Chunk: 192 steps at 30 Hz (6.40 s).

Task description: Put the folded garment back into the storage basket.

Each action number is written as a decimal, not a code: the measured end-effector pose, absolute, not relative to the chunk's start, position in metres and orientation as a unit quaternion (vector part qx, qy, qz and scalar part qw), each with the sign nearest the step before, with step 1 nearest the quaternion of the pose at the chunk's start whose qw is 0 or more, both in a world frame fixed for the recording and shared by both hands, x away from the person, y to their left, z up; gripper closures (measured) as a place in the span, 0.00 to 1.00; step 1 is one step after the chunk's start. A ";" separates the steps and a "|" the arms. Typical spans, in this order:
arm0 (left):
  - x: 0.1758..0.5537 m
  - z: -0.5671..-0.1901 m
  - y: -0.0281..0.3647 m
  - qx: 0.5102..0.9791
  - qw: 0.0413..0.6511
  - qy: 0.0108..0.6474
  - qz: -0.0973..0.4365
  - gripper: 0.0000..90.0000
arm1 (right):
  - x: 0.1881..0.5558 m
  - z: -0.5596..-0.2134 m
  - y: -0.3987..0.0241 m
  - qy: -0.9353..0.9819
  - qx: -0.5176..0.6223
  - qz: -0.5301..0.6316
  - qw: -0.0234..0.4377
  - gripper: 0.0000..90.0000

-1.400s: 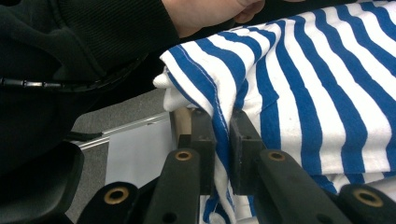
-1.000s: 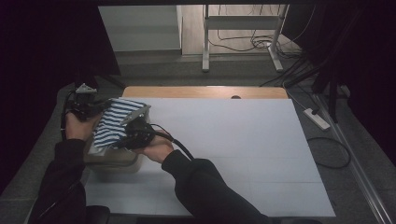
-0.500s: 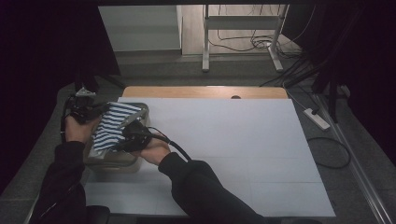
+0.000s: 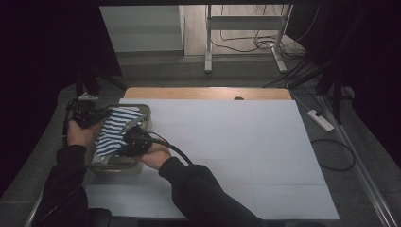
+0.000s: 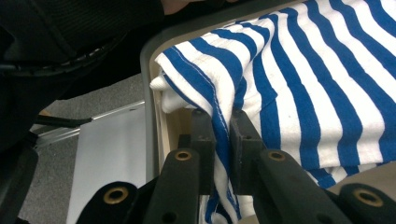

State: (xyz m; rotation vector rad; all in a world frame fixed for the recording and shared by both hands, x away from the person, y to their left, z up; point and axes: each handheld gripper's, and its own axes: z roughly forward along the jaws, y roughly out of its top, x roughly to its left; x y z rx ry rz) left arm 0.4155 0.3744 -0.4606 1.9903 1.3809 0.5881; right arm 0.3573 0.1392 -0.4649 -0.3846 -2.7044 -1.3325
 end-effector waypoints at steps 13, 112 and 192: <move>0.420 -0.465 0.371 0.772 0.288 0.520 0.224 0.92 | 0.356 -0.475 0.144 -0.895 -0.128 -0.425 0.040 0.91; 0.378 -0.448 0.317 0.750 0.380 0.504 0.198 0.00 | 0.369 -0.452 0.033 -0.886 -0.175 -0.430 -0.021 0.00; 0.311 -0.437 0.273 0.764 0.410 0.468 0.170 0.00 | 0.342 -0.438 -0.100 -0.871 -0.230 -0.432 -0.041 0.00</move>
